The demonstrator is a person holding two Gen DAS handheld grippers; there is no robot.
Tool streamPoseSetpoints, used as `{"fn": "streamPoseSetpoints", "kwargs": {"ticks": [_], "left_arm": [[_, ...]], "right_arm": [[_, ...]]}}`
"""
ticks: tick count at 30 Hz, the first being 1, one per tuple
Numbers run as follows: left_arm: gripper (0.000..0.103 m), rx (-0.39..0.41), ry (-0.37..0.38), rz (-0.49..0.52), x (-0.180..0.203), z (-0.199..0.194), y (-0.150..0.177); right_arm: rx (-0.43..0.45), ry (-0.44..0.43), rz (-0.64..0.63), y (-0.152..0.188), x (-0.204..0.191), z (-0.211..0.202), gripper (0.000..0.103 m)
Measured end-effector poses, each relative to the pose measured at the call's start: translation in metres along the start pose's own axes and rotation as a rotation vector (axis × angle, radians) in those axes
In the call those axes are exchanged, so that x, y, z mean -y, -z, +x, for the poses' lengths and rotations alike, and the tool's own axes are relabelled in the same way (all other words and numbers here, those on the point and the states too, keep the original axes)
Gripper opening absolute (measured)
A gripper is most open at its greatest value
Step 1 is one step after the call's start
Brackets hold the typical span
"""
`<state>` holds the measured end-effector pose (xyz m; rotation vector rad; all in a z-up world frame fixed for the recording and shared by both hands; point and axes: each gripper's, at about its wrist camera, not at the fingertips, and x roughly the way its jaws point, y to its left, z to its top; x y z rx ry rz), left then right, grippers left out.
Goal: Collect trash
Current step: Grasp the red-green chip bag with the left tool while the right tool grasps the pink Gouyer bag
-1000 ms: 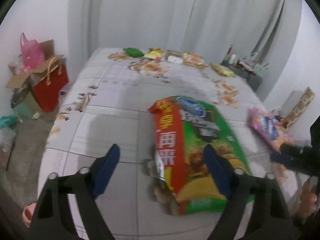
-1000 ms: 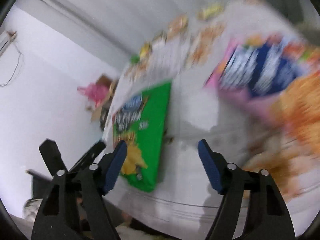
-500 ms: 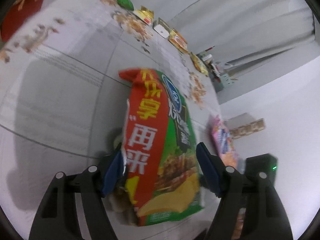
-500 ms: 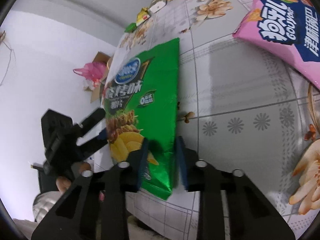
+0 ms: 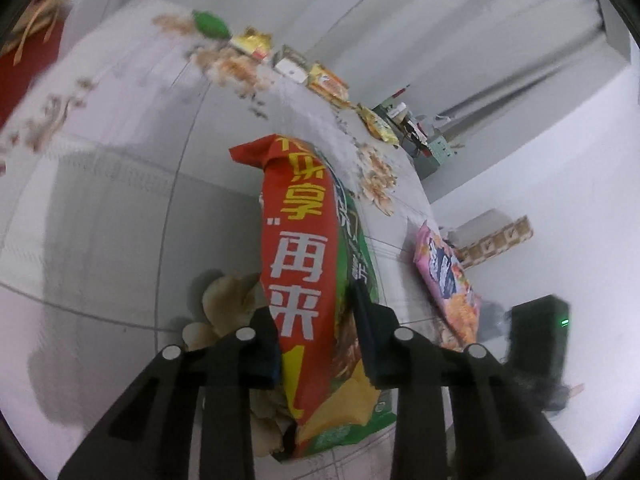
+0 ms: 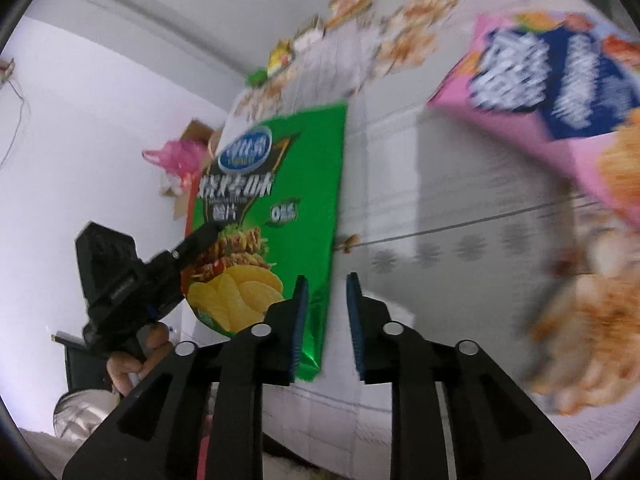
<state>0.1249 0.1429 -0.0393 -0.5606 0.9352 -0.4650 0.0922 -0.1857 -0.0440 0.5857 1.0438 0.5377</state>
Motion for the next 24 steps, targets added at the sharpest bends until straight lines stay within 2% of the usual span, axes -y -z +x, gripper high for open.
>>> {"fn": "streamPoseSetpoints", "kwargs": {"ticks": [4, 6, 9, 11, 14, 17, 20, 22, 24], "left_arm": [[0.026, 0.01, -0.033, 0.038, 0.005, 0.0, -0.003], [0.026, 0.015, -0.051, 0.055, 0.006, 0.001, -0.004], [0.026, 0.021, -0.077, 0.077, 0.011, 0.0, -0.001], [0.026, 0.025, -0.087, 0.084, 0.013, 0.0, -0.001], [0.026, 0.023, -0.097, 0.083, 0.014, 0.001, -0.001], [0.026, 0.022, -0.113, 0.09, 0.016, 0.001, -0.001], [0.026, 0.024, -0.122, 0.097, 0.018, 0.001, -0.002], [0.026, 0.024, -0.126, 0.098, 0.018, 0.002, -0.002], [0.026, 0.024, -0.128, 0.099, 0.018, 0.002, -0.002]], "right_arm": [[0.212, 0.079, 0.051, -0.009, 0.038, -0.072, 0.038], [0.312, 0.112, 0.142, -0.016, 0.074, -0.111, 0.047], [0.391, 0.183, 0.272, -0.02, 0.118, -0.143, 0.052], [0.415, 0.205, 0.344, -0.021, 0.142, -0.149, 0.055], [0.418, 0.193, 0.464, -0.023, 0.176, -0.139, 0.061], [0.39, 0.138, 0.53, -0.023, 0.196, -0.121, 0.062], [0.397, 0.069, 0.556, -0.027, 0.202, -0.108, 0.062], [0.416, 0.044, 0.557, -0.03, 0.202, -0.109, 0.059], [0.427, 0.034, 0.554, -0.031, 0.205, -0.114, 0.05]]}}
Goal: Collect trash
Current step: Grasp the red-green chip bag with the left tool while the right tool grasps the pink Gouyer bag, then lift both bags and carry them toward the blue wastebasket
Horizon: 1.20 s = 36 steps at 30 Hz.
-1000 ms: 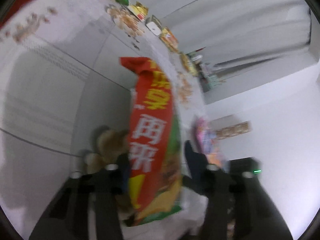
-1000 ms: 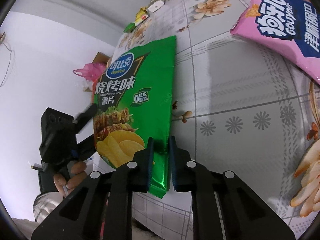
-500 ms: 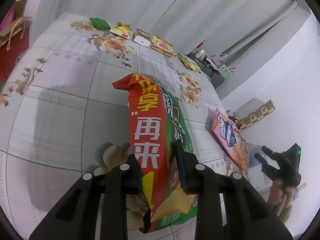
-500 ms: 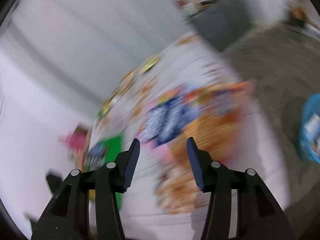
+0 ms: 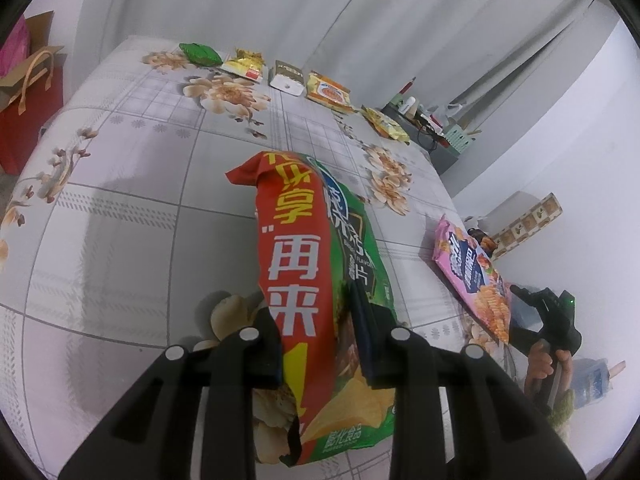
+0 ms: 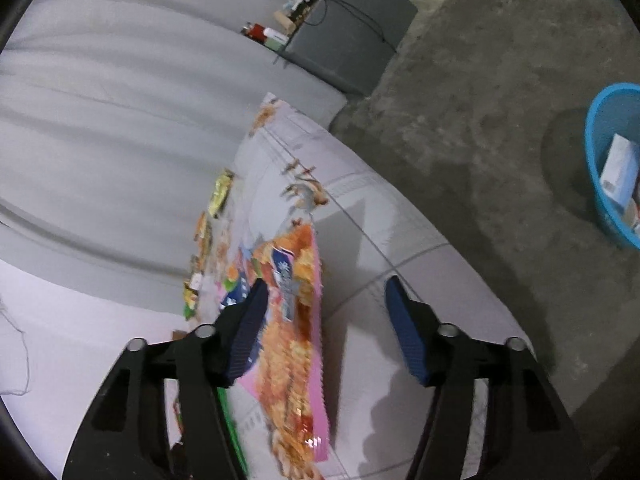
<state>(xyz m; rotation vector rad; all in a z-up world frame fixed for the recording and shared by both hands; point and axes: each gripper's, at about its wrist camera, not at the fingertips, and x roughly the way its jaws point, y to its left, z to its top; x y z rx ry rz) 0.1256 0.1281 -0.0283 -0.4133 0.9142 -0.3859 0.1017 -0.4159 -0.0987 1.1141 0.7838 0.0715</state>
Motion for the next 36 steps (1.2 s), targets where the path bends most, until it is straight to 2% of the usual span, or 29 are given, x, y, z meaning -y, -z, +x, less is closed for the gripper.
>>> {"fn": "streamPoseSetpoints", "kwargs": {"ticks": [1, 3, 4, 5, 8, 10, 16, 18, 21, 24, 26, 30, 36], "left_arm": [[0.026, 0.0, -0.001, 0.0, 0.0, 0.001, 0.0], [0.026, 0.0, -0.002, 0.0, 0.0, 0.001, 0.0], [0.026, 0.0, -0.001, -0.001, 0.0, 0.001, -0.001], [0.026, 0.0, -0.002, -0.002, 0.0, 0.001, -0.001], [0.026, 0.007, -0.01, 0.002, 0.001, 0.001, 0.0], [0.026, 0.018, -0.014, 0.008, 0.003, -0.001, 0.0], [0.012, 0.078, 0.021, 0.037, 0.02, -0.016, -0.004], [0.009, 0.085, 0.03, 0.062, 0.031, -0.018, -0.003], [0.008, 0.066, 0.085, 0.108, 0.054, -0.013, 0.004], [0.005, 0.047, 0.133, 0.146, 0.072, -0.003, 0.011], [0.005, 0.036, 0.139, 0.17, 0.083, 0.006, 0.016], [0.004, -0.006, 0.171, 0.161, 0.092, 0.021, 0.022], [0.004, -0.003, 0.18, 0.185, 0.104, 0.028, 0.024]], "right_arm": [[-0.002, 0.003, -0.002, -0.001, 0.0, 0.002, 0.047], [-0.006, 0.008, 0.004, -0.002, 0.002, 0.001, 0.03], [-0.01, 0.002, 0.007, -0.003, 0.003, 0.002, 0.025], [-0.01, 0.0, 0.007, -0.003, -0.001, -0.002, 0.014], [0.006, -0.005, -0.033, 0.001, -0.008, -0.012, 0.007], [0.028, -0.001, -0.116, 0.008, -0.024, -0.022, 0.006], [0.124, 0.052, -0.419, 0.045, -0.091, -0.052, 0.004], [0.138, 0.042, -0.517, 0.063, -0.113, -0.059, 0.004], [0.125, -0.01, -0.607, 0.088, -0.133, -0.062, 0.004], [0.091, -0.067, -0.654, 0.11, -0.146, -0.057, 0.004], [0.062, -0.085, -0.661, 0.118, -0.148, -0.052, 0.005], [0.004, -0.071, -0.654, 0.129, -0.145, -0.038, 0.006], [-0.032, -0.068, -0.628, 0.135, -0.14, -0.036, 0.009]]}}
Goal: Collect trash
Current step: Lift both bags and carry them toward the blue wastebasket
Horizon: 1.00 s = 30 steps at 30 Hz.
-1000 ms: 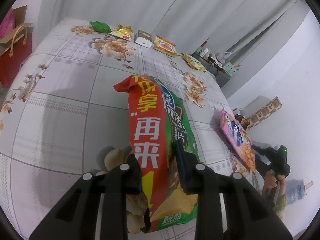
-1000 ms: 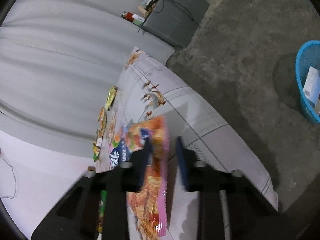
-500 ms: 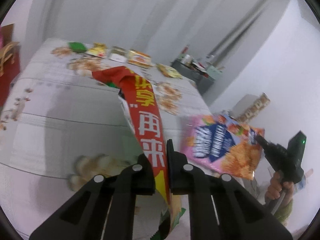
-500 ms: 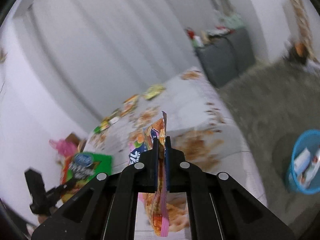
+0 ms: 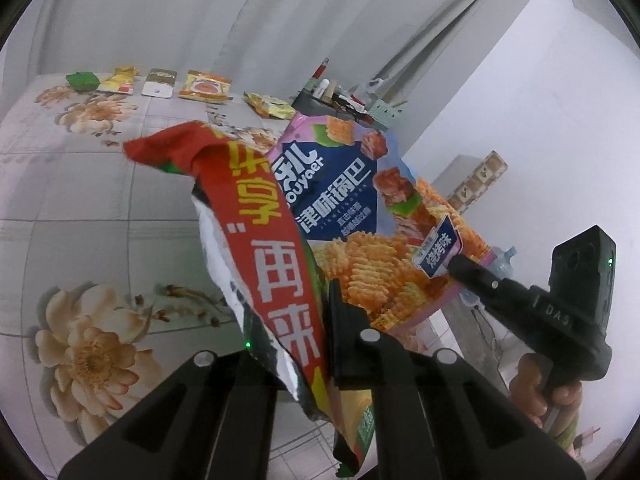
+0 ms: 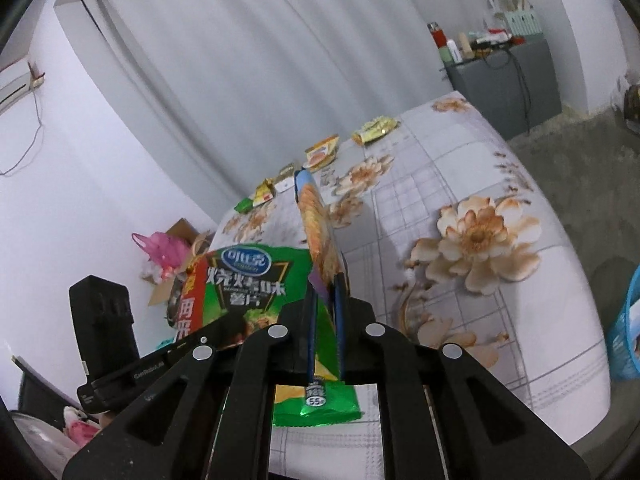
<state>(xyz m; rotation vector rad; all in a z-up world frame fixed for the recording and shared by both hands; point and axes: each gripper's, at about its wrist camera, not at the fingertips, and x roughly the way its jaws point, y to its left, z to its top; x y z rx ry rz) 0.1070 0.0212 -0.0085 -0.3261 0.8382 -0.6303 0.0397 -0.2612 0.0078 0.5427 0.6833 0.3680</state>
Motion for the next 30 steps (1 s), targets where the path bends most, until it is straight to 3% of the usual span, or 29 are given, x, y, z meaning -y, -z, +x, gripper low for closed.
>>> {"fn": "streamPoseSetpoints", "kwargs": {"ticks": [13, 19, 30], "left_arm": [[0.004, 0.005, -0.008, 0.028, 0.008, 0.005, 0.0], [0.004, 0.019, -0.031, 0.05, 0.014, 0.002, -0.001], [0.0, 0.051, -0.012, 0.128, 0.04, -0.003, -0.013]], "right_arm": [[-0.035, 0.074, -0.046, 0.005, -0.01, 0.025, 0.011], [-0.033, 0.105, -0.04, 0.004, -0.008, 0.024, 0.002], [0.109, 0.121, 0.035, -0.008, 0.007, -0.028, 0.001]]}}
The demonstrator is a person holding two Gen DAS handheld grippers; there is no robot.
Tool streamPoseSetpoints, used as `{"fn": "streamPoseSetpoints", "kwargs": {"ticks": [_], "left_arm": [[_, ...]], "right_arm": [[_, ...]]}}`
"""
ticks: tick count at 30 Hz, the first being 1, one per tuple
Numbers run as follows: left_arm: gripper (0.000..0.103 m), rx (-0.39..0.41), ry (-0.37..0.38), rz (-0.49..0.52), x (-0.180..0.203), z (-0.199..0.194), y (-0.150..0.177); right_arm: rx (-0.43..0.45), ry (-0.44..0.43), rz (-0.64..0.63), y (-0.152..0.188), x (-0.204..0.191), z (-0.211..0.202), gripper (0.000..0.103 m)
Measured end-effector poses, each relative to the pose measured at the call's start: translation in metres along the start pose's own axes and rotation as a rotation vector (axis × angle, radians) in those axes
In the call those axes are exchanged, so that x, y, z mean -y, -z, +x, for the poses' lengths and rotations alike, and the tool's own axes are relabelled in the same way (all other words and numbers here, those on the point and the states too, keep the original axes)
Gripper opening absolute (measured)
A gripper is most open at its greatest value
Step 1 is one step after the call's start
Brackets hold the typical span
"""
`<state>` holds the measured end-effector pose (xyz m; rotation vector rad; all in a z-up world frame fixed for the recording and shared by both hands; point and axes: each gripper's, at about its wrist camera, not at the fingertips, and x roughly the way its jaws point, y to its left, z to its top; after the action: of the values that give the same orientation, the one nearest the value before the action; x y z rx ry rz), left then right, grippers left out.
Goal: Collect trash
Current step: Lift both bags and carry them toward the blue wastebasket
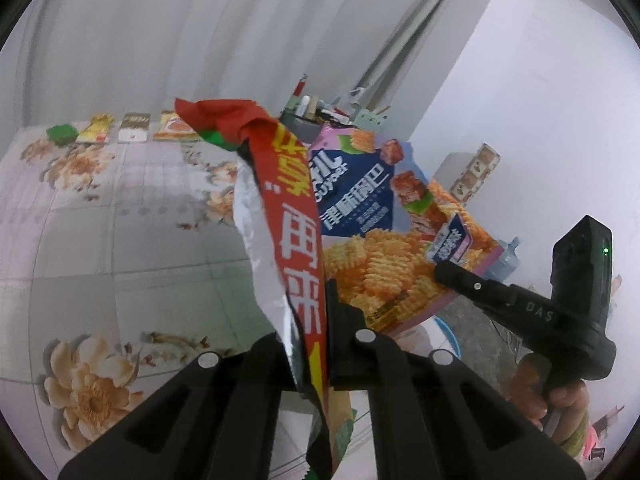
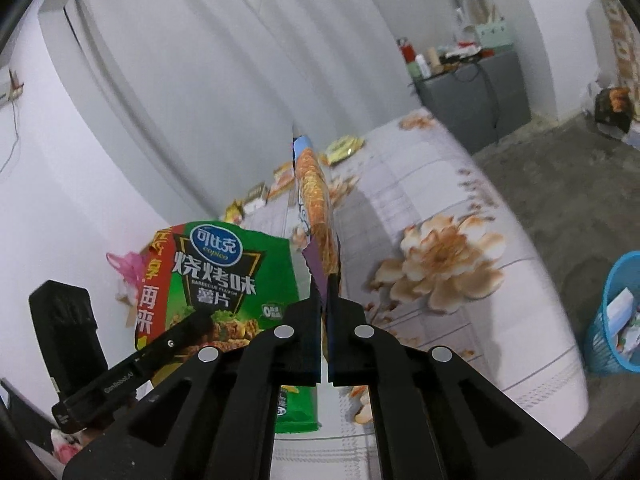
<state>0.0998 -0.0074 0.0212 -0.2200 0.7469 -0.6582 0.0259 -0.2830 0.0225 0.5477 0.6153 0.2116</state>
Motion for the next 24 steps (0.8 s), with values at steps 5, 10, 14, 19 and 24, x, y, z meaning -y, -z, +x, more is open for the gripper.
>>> {"fn": "streamPoseSetpoints", "kwargs": {"ticks": [5, 10, 14, 19, 24], "left_arm": [[0.0, 0.011, 0.043, 0.074, 0.033, 0.006, -0.015], [0.0, 0.015, 0.119, 0.165, 0.08, 0.019, -0.027], [0.0, -0.003, 0.198, 0.237, 0.126, 0.04, -0.033], [0.0, -0.051, 0.271, 0.327, 0.185, 0.073, -0.032], [0.0, -0.113, 0.31, 0.374, 0.227, 0.107, -0.023]], "right_arm": [[0.085, 0.02, 0.048, -0.01, 0.021, -0.033, 0.0], [0.188, 0.055, 0.142, -0.016, 0.061, -0.078, 0.0], [0.27, 0.111, 0.221, -0.016, 0.098, -0.118, 0.0], [0.368, 0.179, 0.349, -0.003, 0.154, -0.163, 0.001], [0.401, 0.203, 0.539, 0.022, 0.225, -0.185, 0.001]]}}
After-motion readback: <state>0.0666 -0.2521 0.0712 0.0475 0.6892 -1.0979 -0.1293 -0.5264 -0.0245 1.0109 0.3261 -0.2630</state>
